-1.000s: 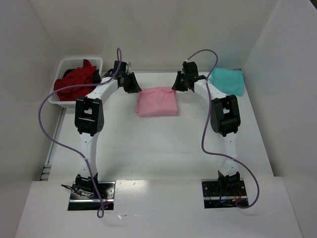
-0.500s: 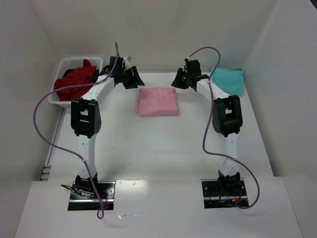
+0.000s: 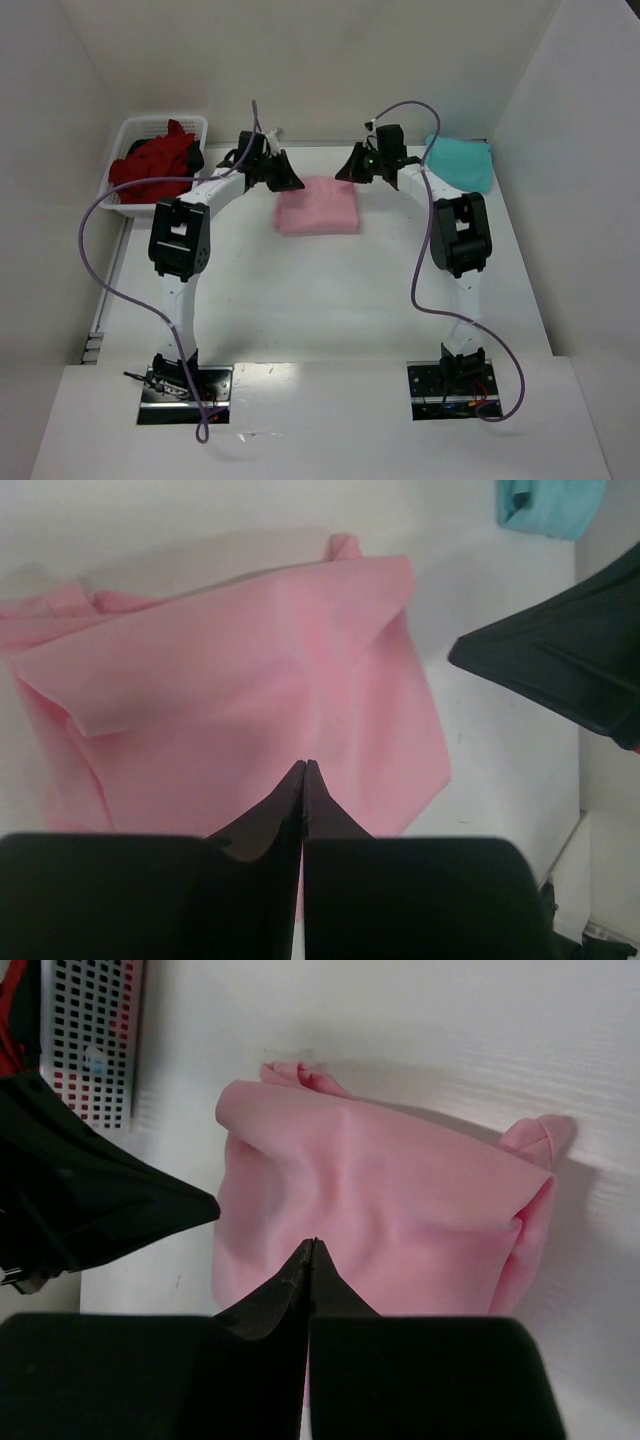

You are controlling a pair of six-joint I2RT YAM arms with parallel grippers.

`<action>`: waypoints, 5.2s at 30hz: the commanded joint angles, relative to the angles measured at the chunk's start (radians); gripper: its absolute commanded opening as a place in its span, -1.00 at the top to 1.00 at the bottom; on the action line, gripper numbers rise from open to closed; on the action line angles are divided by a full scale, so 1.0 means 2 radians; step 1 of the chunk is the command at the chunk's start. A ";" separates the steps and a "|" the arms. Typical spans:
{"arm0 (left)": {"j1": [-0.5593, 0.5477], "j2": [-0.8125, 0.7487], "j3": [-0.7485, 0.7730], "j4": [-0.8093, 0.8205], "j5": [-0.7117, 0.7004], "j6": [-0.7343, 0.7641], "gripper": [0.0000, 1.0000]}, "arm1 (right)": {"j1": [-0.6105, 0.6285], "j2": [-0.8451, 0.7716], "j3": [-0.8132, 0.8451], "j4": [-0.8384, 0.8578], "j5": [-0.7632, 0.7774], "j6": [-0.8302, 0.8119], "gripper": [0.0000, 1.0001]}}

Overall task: Fold and stack the t-shirts
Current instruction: Smooth out wrinkles on the folded tshirt

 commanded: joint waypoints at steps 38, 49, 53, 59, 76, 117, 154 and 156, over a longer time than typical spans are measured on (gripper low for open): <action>0.046 0.035 0.091 0.041 0.038 0.006 0.20 | -0.028 -0.018 0.034 -0.001 0.050 -0.026 0.76; 0.035 0.063 0.064 0.075 0.027 -0.001 0.43 | -0.028 0.067 0.055 0.046 -0.018 0.028 0.84; 0.035 0.073 0.057 0.091 0.008 -0.016 0.64 | -0.028 0.074 0.037 0.058 -0.014 0.035 0.92; 0.035 0.095 0.077 0.081 0.008 -0.028 0.77 | -0.028 0.093 0.033 0.054 -0.010 0.032 0.98; 0.035 0.121 0.139 -0.009 -0.083 -0.028 0.71 | -0.028 0.145 0.128 -0.008 0.042 -0.004 0.98; 0.046 -0.034 -0.124 -0.008 -0.031 0.029 -0.99 | 0.029 0.010 -0.016 -0.079 0.118 -0.110 1.00; 0.046 0.030 -0.043 -0.025 0.034 0.052 -0.99 | 0.065 -0.002 0.011 -0.104 0.103 -0.092 0.98; 0.046 0.030 -0.043 -0.025 0.034 0.052 -0.99 | 0.057 0.008 0.006 -0.104 0.107 -0.097 1.00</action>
